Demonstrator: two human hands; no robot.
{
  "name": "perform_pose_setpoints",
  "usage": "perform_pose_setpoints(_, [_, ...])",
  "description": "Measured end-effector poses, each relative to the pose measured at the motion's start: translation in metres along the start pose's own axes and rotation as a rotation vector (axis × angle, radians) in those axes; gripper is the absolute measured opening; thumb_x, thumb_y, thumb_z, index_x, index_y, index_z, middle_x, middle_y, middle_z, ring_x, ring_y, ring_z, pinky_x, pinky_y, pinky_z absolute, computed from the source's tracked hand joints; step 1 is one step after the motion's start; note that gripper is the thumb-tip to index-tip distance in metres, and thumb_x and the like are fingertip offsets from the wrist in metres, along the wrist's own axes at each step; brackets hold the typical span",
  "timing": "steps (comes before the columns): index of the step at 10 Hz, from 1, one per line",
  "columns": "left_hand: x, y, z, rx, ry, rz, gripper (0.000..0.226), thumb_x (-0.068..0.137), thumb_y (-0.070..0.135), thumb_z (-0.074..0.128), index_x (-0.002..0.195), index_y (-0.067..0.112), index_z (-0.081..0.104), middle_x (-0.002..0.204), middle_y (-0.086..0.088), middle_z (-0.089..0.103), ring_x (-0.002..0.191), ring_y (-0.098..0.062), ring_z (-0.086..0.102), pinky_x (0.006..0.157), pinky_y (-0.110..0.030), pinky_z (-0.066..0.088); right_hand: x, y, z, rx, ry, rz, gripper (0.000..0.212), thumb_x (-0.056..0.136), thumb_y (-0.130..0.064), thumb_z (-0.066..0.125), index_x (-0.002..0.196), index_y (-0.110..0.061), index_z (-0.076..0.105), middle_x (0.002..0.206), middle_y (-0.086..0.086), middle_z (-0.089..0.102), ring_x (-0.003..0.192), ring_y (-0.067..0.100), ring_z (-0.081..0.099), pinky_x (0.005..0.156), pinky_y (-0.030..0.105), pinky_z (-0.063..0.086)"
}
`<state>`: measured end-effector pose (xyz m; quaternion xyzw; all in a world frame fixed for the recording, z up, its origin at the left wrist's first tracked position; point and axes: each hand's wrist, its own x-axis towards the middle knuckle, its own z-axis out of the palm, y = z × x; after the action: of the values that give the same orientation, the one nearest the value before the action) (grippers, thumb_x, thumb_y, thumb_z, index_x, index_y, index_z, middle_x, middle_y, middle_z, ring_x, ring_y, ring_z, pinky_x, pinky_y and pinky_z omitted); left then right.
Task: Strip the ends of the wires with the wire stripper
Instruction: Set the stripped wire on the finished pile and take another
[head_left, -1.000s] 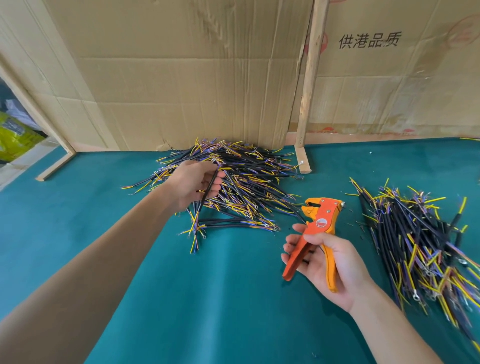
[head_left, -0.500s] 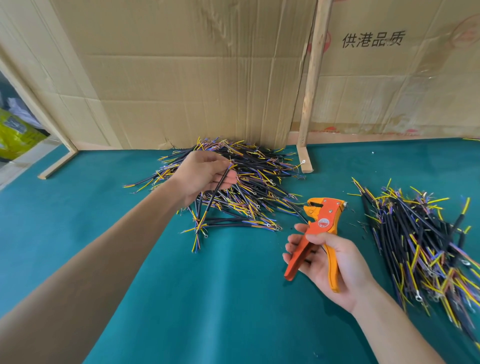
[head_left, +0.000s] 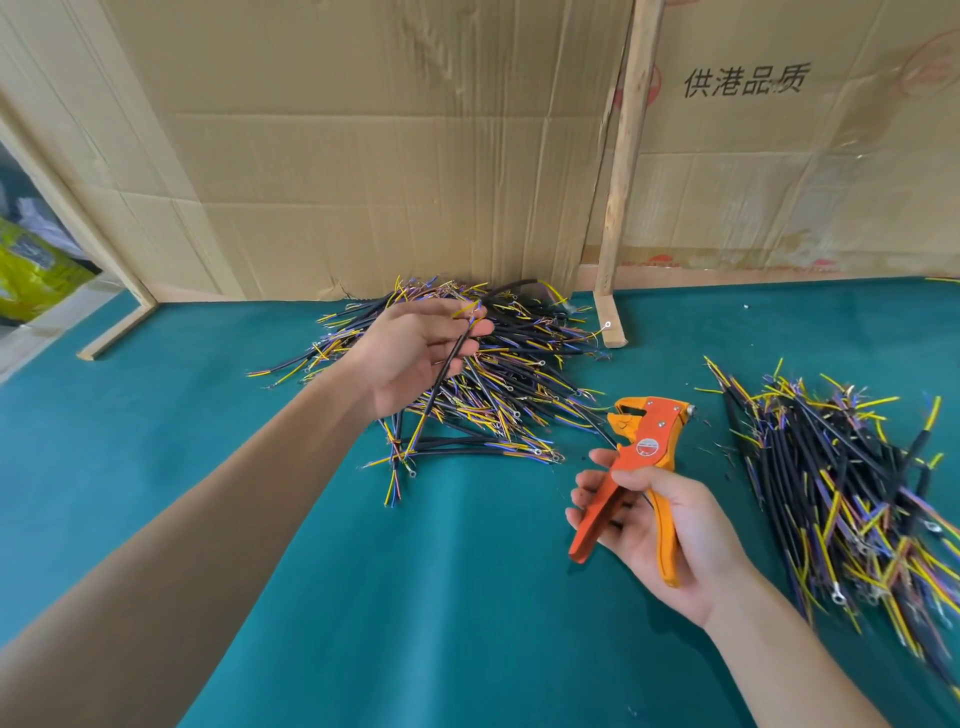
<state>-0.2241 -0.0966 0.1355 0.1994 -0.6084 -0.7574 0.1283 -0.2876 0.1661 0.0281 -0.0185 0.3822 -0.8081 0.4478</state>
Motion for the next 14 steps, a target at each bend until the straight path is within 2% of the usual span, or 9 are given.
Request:
perform_pose_setpoints(3, [0.002, -0.002, 0.000, 0.068, 0.019, 0.010, 0.021, 0.097, -0.003, 0.056, 0.096, 0.011, 0.070, 0.093, -0.003, 0.074, 0.065, -0.010, 0.062, 0.056, -0.019, 0.047, -0.001, 0.000, 0.001, -0.006, -0.001, -0.004, 0.054, 0.073, -0.006, 0.065, 0.125, 0.003, 0.060, 0.096, 0.027, 0.067, 0.081, 0.038, 0.070, 0.073, 0.049, 0.061])
perform_pose_setpoints(6, [0.003, -0.005, -0.002, 0.129, 0.054, 0.049, 0.018, 0.098, -0.005, 0.054, 0.099, 0.007, 0.068, 0.089, -0.008, 0.067, 0.070, -0.012, 0.062, 0.060, -0.018, 0.048, -0.001, 0.000, 0.001, -0.006, 0.002, -0.006, 0.055, 0.072, -0.006, 0.066, 0.125, 0.004, 0.060, 0.097, 0.028, 0.067, 0.082, 0.038, 0.070, 0.074, 0.049, 0.060])
perform_pose_setpoints(9, [0.002, -0.001, 0.003, 0.205, 0.007, 0.057, 0.037, 0.091, -0.028, 0.040, 0.103, -0.004, 0.066, 0.084, -0.012, 0.060, 0.078, -0.017, 0.059, 0.068, -0.015, 0.054, -0.001, -0.001, 0.001, -0.010, 0.003, -0.005, 0.054, 0.073, -0.006, 0.066, 0.126, 0.004, 0.060, 0.096, 0.028, 0.067, 0.082, 0.038, 0.070, 0.074, 0.049, 0.061])
perform_pose_setpoints(12, [0.000, 0.003, 0.014, 0.390, 0.030, 0.049, 0.032, 0.089, -0.024, 0.052, 0.093, 0.001, 0.070, 0.078, -0.011, 0.056, 0.070, -0.016, 0.057, 0.070, -0.026, 0.063, 0.000, -0.001, 0.001, -0.005, 0.006, -0.001, 0.057, 0.070, -0.005, 0.068, 0.126, 0.004, 0.059, 0.096, 0.028, 0.067, 0.082, 0.038, 0.070, 0.074, 0.049, 0.060])
perform_pose_setpoints(14, [0.003, 0.005, 0.019, 0.636, 0.059, 0.160, 0.025, 0.092, -0.010, 0.058, 0.085, 0.008, 0.073, 0.063, -0.004, 0.052, 0.056, -0.010, 0.056, 0.066, -0.030, 0.062, 0.000, -0.001, 0.000, 0.001, 0.000, 0.001, 0.058, 0.068, -0.005, 0.070, 0.125, 0.004, 0.060, 0.096, 0.028, 0.067, 0.081, 0.039, 0.069, 0.074, 0.049, 0.061])
